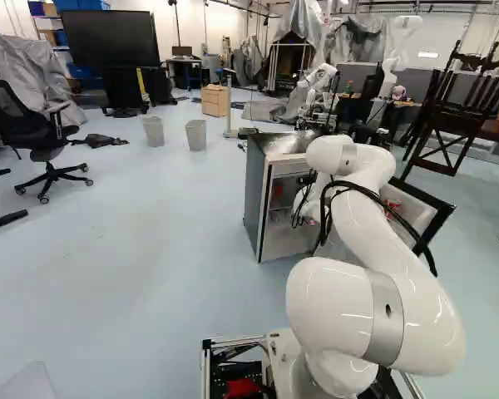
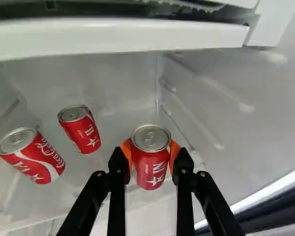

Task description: Grab a drink from the fridge

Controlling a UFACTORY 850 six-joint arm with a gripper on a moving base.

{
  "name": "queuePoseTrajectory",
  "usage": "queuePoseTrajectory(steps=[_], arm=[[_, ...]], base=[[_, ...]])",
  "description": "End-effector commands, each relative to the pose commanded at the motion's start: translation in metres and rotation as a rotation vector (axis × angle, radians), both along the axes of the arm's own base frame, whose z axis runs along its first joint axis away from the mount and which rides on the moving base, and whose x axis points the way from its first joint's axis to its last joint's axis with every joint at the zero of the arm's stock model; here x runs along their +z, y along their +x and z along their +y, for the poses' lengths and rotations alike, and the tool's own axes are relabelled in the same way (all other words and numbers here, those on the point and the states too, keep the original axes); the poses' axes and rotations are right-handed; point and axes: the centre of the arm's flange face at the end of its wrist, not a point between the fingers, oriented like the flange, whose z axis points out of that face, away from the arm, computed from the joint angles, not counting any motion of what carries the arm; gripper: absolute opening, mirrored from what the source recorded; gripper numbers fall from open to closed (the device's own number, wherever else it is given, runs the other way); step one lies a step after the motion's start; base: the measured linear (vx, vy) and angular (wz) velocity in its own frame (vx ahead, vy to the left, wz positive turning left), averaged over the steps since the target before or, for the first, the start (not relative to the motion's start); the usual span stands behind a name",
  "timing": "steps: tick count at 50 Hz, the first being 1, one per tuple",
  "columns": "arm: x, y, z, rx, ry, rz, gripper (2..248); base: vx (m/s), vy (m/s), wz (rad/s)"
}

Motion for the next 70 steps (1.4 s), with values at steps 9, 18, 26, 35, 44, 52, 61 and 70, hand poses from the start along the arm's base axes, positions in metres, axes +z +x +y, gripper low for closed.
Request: queuePoseTrajectory(steps=[9, 18, 26, 35, 44, 52, 61, 70], arm=[[0.019, -0.015, 0.009, 0.002, 0.01, 0.023, 95], [0.037, -0.031, 0.017, 0.005, 0.019, 0.043, 95], [0.052, -0.046, 0.025, 0.007, 0.026, 0.059, 95], [0.07, -0.062, 0.034, 0.009, 0.033, 0.075, 95], [0.086, -0.078, 0.043, 0.012, 0.039, 0.089, 95], [0.101, -0.093, 0.052, 0.015, 0.044, 0.1, 95], [0.117, -0.11, 0.061, 0.018, 0.048, 0.111, 95], [0.132, -0.128, 0.07, 0.021, 0.052, 0.12, 95]], base=[[0.0, 0.0, 0.0], [0.0, 0.0, 0.0], [0.0, 0.0, 0.0], [0.0, 0.0, 0.0], [0.0, 0.0, 0.0], [0.0, 0.0, 0.0], [0.0, 0.0, 0.0], [0.0, 0.0, 0.0]])
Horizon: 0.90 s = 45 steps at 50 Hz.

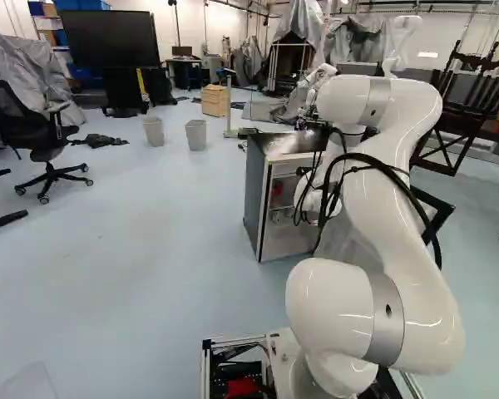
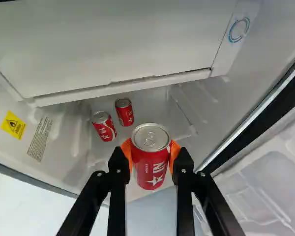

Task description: Grab a drink from the fridge

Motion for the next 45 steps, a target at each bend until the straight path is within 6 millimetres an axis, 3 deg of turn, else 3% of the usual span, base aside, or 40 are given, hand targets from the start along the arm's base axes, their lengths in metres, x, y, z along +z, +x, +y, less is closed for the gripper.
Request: queuePoseTrajectory(steps=[28, 45], arm=[[0.045, -0.053, 0.026, 0.007, 0.006, 0.013, 95], [0.067, -0.062, 0.03, 0.007, -0.004, -0.009, 95]], base=[[0.0, 0.0, 0.0], [0.0, 0.0, 0.0]])
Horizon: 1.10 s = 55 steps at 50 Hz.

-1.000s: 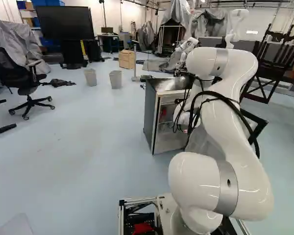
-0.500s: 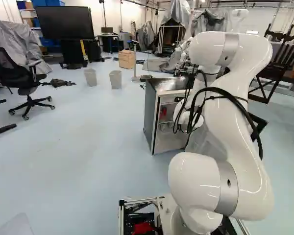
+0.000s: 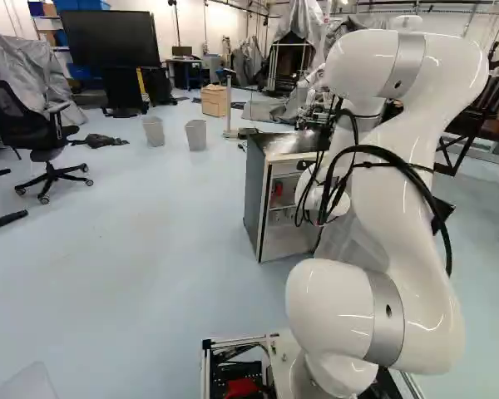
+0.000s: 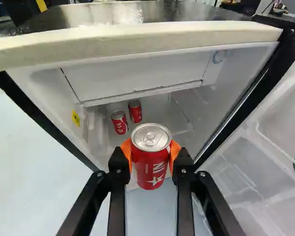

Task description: Grab a drink from the fridge

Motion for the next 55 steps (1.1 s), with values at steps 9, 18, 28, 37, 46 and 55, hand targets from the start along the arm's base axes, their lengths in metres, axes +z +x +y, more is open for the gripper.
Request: queuePoseTrajectory(steps=[9, 18, 28, 37, 46, 55], arm=[[0.011, -0.002, 0.001, 0.0, -0.006, -0.015, 95], [0.021, -0.003, 0.001, 0.0, -0.013, -0.031, 95], [0.033, -0.004, 0.002, 0.0, -0.021, -0.05, 95], [0.043, -0.007, 0.003, 0.0, -0.027, -0.065, 95], [0.054, -0.013, 0.005, -0.001, -0.033, -0.079, 95], [0.064, -0.019, 0.007, -0.003, -0.039, -0.093, 95]], base=[[0.0, 0.0, 0.0], [0.0, 0.0, 0.0], [0.0, 0.0, 0.0], [0.0, 0.0, 0.0], [0.0, 0.0, 0.0], [0.0, 0.0, 0.0]])
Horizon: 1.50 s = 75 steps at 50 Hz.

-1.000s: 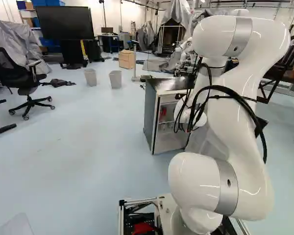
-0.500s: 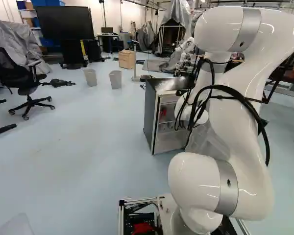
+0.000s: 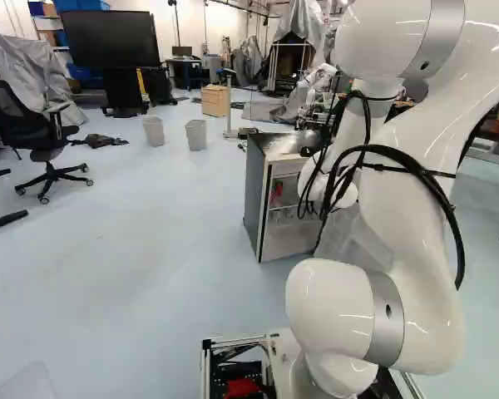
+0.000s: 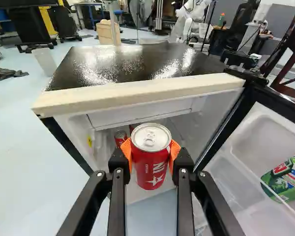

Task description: Grab a drink from the fridge

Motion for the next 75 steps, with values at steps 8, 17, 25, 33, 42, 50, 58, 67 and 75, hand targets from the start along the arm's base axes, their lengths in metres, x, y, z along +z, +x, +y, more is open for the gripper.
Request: queuePoseTrajectory(steps=[8, 17, 25, 33, 42, 50, 58, 67, 75], arm=[[0.009, -0.005, 0.002, -0.001, -0.006, -0.013, 95], [0.019, -0.009, 0.003, -0.001, -0.013, -0.03, 95], [0.028, -0.01, 0.004, -0.001, -0.019, -0.046, 95], [0.037, -0.011, 0.004, -0.001, -0.026, -0.063, 95], [0.046, -0.012, 0.005, 0.0, -0.034, -0.082, 95], [0.055, -0.009, 0.005, 0.002, -0.042, -0.1, 95], [0.063, -0.005, 0.004, 0.005, -0.049, -0.118, 95], [0.072, 0.0, 0.004, 0.008, -0.057, -0.139, 95], [0.08, 0.006, 0.004, 0.012, -0.065, -0.158, 95]], base=[[0.0, 0.0, 0.0], [0.0, 0.0, 0.0], [0.0, 0.0, 0.0], [0.0, 0.0, 0.0], [0.0, 0.0, 0.0], [0.0, 0.0, 0.0], [0.0, 0.0, 0.0], [0.0, 0.0, 0.0], [0.0, 0.0, 0.0]])
